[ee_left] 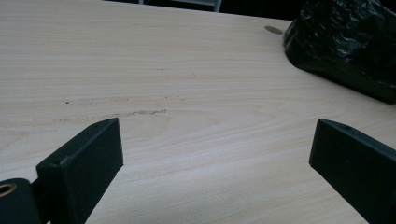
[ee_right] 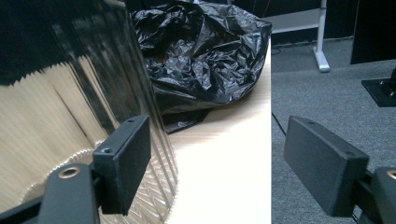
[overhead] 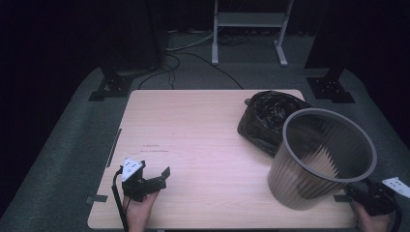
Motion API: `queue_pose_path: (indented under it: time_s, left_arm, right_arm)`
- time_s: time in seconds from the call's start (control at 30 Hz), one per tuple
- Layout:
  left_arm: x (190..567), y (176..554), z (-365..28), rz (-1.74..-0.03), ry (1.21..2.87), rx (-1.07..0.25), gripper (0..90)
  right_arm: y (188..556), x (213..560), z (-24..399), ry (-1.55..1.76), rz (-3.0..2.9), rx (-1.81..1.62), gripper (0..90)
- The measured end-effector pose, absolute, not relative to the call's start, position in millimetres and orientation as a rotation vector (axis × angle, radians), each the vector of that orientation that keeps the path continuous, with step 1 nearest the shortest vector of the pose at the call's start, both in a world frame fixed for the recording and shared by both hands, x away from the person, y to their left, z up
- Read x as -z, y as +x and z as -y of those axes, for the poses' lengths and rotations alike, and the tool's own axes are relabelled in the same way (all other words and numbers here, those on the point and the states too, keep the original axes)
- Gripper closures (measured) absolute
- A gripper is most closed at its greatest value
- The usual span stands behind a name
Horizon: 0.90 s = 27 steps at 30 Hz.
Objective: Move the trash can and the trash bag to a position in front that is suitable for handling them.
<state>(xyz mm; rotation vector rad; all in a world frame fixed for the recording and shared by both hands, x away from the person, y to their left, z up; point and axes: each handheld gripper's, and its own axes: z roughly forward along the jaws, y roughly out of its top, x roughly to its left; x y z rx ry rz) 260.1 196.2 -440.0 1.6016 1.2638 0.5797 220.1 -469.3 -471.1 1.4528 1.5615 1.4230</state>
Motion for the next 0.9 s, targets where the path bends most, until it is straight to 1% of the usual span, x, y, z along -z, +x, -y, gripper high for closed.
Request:
queue_pose_path:
  time_s: [0.3, 0.33, 0.7, 0.9]
  left_arm:
    - [439.4, 260.2, -196.7, -1.263, 1.604, -0.585, 1.8]
    - [439.5, 259.7, -196.8, -1.264, 1.602, -0.582, 1.8]
    - [439.6, 257.7, -199.5, -1.269, 1.584, -0.567, 1.8]
    - [440.7, 258.5, -200.6, -1.281, 1.58, -0.556, 1.8]
  right_arm:
    - [223.5, 470.6, 463.5, 1.433, -1.597, -1.407, 22.7]
    - [223.9, 470.6, 461.9, 1.429, -1.599, -1.405, 23.8]
    - [224.9, 469.4, 458.9, 1.429, -1.603, -1.406, 25.1]
    - [229.0, 466.8, 444.7, 1.393, -1.651, -1.4, 25.6]
